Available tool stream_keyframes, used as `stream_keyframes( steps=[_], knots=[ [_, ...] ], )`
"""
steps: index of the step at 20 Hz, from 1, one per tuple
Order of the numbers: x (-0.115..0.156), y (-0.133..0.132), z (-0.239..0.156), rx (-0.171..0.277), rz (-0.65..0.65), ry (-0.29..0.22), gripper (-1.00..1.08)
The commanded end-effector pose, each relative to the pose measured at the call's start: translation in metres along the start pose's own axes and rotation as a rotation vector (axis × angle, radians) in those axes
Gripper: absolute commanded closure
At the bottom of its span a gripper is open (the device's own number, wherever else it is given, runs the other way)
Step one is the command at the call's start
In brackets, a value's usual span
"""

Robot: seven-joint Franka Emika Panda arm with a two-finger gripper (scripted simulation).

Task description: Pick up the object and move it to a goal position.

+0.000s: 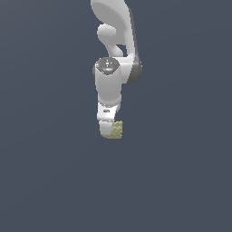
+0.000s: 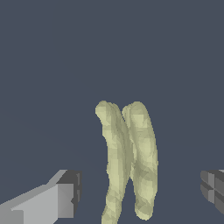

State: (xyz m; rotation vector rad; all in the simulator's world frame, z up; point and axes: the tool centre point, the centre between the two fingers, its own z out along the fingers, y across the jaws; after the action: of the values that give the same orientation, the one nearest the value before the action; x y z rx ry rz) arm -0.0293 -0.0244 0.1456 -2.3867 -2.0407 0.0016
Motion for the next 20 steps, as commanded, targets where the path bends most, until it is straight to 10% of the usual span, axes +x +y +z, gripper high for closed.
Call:
stream_keyframes(
  steps=[1,20],
  knots=[
    [0.0,0.0,0.0,-0.001,-0.028,0.0,-0.92],
    [-0.001,-0.002,0.043,-0.002,-0.052,0.0,-0.92]
  ],
)
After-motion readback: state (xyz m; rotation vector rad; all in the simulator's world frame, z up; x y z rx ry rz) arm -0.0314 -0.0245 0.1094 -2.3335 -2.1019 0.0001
